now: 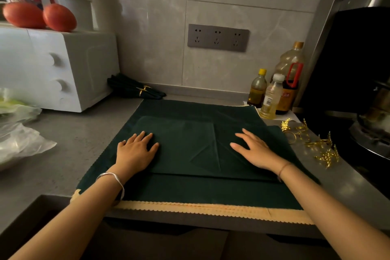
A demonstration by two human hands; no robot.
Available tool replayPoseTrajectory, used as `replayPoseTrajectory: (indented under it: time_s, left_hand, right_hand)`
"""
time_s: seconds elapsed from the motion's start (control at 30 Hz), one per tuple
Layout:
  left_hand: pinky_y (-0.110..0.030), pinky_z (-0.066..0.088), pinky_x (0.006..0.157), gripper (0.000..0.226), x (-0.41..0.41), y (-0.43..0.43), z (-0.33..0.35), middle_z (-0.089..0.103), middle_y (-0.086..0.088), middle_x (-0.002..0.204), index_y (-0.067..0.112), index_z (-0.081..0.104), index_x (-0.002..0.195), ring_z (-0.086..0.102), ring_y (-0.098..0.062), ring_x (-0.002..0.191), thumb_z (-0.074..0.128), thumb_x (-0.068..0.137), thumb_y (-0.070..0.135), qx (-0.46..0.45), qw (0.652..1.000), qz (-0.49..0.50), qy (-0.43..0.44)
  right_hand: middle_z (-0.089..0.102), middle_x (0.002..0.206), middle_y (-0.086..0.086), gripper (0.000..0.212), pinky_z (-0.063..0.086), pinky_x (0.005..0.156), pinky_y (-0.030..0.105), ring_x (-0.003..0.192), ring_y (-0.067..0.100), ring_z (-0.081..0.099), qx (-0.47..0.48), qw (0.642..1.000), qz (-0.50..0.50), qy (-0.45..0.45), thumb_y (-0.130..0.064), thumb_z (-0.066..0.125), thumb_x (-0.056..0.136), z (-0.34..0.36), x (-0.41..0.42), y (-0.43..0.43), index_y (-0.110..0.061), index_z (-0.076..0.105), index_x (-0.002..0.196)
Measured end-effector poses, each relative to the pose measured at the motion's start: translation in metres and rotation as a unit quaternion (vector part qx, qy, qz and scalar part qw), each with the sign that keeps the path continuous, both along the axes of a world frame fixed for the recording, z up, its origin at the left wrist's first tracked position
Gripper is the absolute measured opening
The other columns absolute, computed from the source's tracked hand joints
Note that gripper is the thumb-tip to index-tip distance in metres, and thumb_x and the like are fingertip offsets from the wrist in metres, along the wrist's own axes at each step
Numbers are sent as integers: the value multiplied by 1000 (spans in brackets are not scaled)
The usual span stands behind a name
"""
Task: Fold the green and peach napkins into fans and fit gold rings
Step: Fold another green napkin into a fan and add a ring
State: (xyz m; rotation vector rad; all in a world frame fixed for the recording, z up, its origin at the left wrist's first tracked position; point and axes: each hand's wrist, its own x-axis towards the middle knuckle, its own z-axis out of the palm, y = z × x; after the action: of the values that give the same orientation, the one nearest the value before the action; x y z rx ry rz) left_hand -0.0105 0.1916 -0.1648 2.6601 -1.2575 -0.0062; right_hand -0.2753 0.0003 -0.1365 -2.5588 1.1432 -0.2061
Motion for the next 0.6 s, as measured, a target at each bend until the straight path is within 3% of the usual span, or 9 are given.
replayPoseTrajectory:
  time_s: [0.17, 0.3, 0.47, 0.6]
  left_hand:
    - [-41, 2, 118, 65, 2, 4, -3, 6, 1, 160, 28, 11, 152, 4, -19, 147, 21, 96, 60, -15, 1000, -2, 15]
    - [-40, -2, 119, 73, 3, 3, -6, -1, -3, 160, 24, 4, 152, -4, -22, 147, 20, 94, 63, -23, 999, 17, 31]
    - [-36, -2, 120, 83, 3, 1, -9, -4, -8, 159, 9, -5, 151, -5, -21, 147, 20, 93, 63, -51, 997, 55, 36]
    - [-35, -2, 119, 84, 2, 2, -10, -5, -9, 159, 6, -5, 151, -5, -21, 147, 19, 94, 63, -47, 997, 55, 34]
  right_hand:
    - [14, 157, -1, 66, 16, 115, 40, 144, 21, 15, -4, 998, 54, 14, -56, 44, 91, 9, 72, -13, -23, 28, 147]
    - [23, 154, 4, 69, 25, 113, 41, 141, 25, 25, 16, 997, 41, 59, -58, 44, 91, 10, 117, -32, -20, 28, 146]
    - [43, 138, 10, 65, 34, 105, 43, 126, 28, 41, -82, 992, 18, 98, -62, 36, 91, 9, 160, -44, -13, 44, 133]
    - [52, 131, 8, 59, 33, 105, 42, 119, 27, 49, -41, 989, 74, 122, -58, 39, 92, 22, 203, -24, -12, 47, 129]
